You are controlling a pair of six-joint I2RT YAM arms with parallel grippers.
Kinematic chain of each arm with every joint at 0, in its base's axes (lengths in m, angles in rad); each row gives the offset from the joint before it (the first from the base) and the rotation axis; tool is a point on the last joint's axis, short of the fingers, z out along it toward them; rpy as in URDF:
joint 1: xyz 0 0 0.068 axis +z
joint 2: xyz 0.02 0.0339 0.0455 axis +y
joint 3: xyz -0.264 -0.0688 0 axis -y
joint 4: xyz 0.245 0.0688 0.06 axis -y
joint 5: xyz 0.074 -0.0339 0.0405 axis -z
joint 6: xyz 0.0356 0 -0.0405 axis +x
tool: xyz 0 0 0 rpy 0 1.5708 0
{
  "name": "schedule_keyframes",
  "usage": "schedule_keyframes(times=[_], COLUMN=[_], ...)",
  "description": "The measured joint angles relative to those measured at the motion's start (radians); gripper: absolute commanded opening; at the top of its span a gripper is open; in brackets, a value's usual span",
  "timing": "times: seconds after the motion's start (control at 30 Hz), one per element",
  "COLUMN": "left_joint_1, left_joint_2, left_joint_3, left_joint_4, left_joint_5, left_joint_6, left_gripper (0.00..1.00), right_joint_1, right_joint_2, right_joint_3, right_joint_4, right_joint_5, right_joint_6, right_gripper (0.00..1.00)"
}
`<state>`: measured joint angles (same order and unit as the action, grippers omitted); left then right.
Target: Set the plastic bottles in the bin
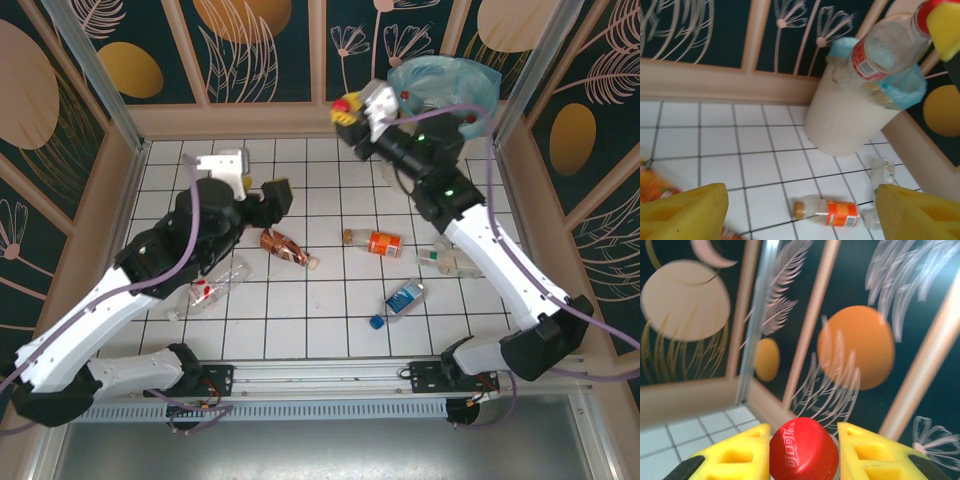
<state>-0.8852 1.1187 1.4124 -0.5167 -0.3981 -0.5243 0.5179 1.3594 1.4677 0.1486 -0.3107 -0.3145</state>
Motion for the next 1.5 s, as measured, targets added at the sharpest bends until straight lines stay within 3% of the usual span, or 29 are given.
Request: schedule_keyframes(times=[0.23, 0.37, 0.57, 0.73, 1.07, 1.13, 1.5], left_joint_1=[-0.002, -0.020, -0.053, -0.067, -0.067, -0.067, -0.067], left_joint_2=[0.238, 0.314, 0.383, 0.398, 0.397, 0.397, 0.396], left_joint_3=[0.208, 0.231, 0.230, 0.216, 0.145, 0.134, 0.129], left_joint_4=[0.087, 0.136, 0.166, 0.172, 0.196, 0.199, 0.208], left_joint_5=[0.162, 0.225, 0.269, 0.285, 0.286, 0.286, 0.285], left_joint_6=[0.038, 0.038, 0.029, 0.019, 0.000, -0.001, -0.002], left_gripper=[0.74, 0.74, 0.74, 0.75, 0.75, 0.75, 0.76], right_joint_1=[-0.280, -0.441, -0.589, -0.626, -0.608, -0.600, -0.587], right_joint_2=[0.009, 0.074, 0.222, 0.315, 0.438, 0.462, 0.515], right_joint_3=[0.124, 0.243, 0.346, 0.345, 0.368, 0.365, 0.309], right_joint_4=[0.019, 0.032, -0.024, -0.153, -0.319, -0.316, -0.259], right_joint_5=[-0.080, -0.136, -0.165, -0.137, -0.071, -0.071, -0.049], right_joint_6=[0.251, 0.398, 0.548, 0.595, 0.579, 0.571, 0.507], right_gripper=[0.16, 0.17, 0.17, 0.18, 0.24, 0.29, 0.35])
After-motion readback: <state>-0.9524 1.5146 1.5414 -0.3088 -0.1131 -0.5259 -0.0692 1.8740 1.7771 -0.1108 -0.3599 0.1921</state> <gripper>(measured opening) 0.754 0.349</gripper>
